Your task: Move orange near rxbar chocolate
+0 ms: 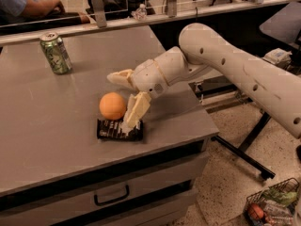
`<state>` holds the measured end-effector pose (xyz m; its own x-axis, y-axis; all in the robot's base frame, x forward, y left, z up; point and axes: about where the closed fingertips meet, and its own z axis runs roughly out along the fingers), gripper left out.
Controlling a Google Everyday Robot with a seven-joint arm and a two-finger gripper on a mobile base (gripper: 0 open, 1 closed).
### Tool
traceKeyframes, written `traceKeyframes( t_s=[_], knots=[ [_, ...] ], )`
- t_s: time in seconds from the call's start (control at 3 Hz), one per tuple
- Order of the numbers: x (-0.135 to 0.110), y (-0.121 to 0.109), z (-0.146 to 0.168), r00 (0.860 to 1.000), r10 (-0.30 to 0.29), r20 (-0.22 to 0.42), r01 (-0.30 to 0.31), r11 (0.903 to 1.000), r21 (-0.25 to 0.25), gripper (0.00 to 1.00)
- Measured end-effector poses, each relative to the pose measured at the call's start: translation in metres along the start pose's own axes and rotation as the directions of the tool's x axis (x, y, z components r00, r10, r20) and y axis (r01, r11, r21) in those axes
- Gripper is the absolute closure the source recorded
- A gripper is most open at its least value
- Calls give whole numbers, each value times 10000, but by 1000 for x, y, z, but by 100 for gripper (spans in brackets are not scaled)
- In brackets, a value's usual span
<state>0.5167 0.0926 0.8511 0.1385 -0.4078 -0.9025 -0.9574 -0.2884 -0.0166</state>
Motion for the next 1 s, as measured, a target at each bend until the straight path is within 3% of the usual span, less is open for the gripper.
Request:
traceKeyframes(
  t_s=[0.33,0.67,1.0],
  knots=[
    [0,-1,-6,10000,5,36,-6,9996,274,0],
    [5,-1,-43,9999,130,-99,-114,9893,1452,0],
    [9,3,-101,9974,404,-604,-195,9497,3126,0]
  ],
)
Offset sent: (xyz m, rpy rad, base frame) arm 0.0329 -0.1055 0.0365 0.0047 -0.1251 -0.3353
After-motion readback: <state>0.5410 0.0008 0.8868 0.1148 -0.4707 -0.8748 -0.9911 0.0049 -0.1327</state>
